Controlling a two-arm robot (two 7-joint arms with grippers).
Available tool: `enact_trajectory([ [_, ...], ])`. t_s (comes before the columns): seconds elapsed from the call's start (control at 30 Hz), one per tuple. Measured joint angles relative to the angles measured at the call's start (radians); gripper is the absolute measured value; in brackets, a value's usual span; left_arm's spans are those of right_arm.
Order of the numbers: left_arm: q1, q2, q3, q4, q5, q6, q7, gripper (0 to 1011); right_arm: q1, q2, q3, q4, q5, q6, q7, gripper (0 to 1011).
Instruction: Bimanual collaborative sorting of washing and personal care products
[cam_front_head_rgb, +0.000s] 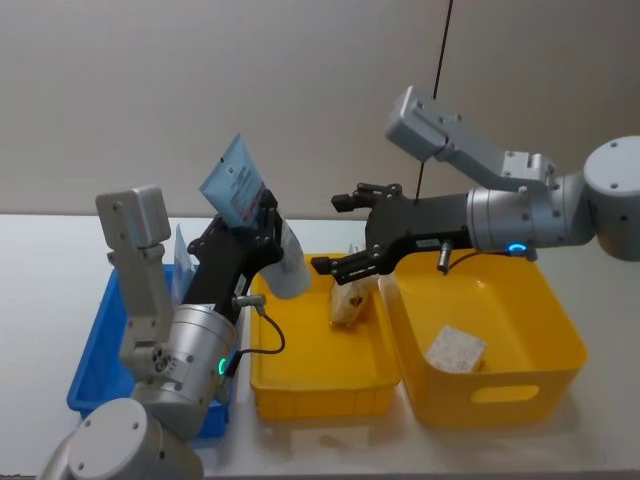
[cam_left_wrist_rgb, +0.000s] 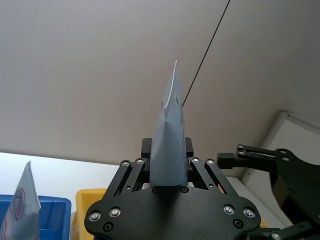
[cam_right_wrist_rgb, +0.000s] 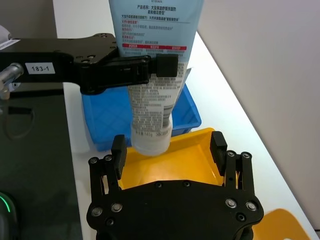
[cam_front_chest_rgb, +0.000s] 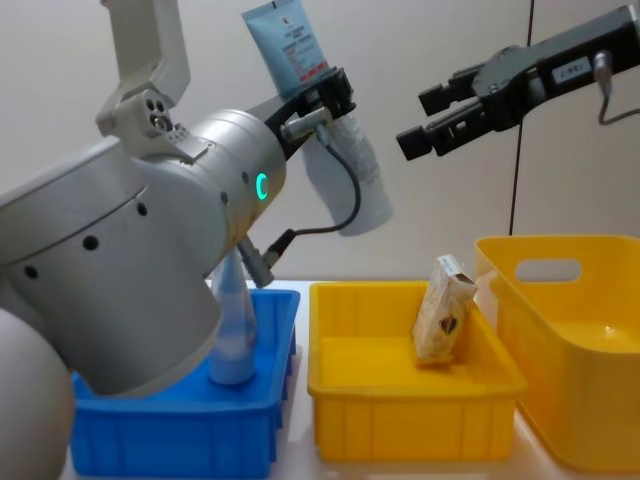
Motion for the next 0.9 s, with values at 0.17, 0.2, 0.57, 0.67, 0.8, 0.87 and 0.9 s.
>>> enact_trajectory([
  [0.17, 0.003, -0.001, 0.006, -0.008, -0.001, 0.001, -0.004, 306, 0.007, -0.015, -0.008, 0.016, 0.004, 0.004, -0.003, 1002],
  [0.2, 0.004, -0.001, 0.007, -0.010, -0.002, 0.002, -0.005, 306, 0.008, -0.017, -0.009, 0.018, 0.005, 0.004, -0.004, 1002],
  [0.57, 0.009, 0.000, 0.020, -0.025, -0.009, 0.004, -0.012, 306, 0.024, -0.044, -0.029, 0.052, 0.011, 0.005, -0.014, 1002],
  [0.67, 0.011, 0.001, 0.023, -0.029, -0.010, 0.004, -0.014, 306, 0.030, -0.051, -0.039, 0.063, 0.009, 0.003, -0.016, 1002],
  [0.8, 0.013, 0.003, 0.026, -0.034, -0.010, 0.004, -0.015, 306, 0.038, -0.064, -0.053, 0.078, 0.004, 0.001, -0.017, 1002],
  [0.87, 0.013, 0.003, 0.027, -0.036, -0.010, 0.003, -0.015, 306, 0.041, -0.068, -0.057, 0.082, 0.003, 0.000, -0.018, 1002],
  [0.9, 0.014, 0.004, 0.028, -0.038, -0.010, 0.003, -0.015, 306, 0.043, -0.072, -0.062, 0.086, 0.002, 0.000, -0.019, 1002],
])
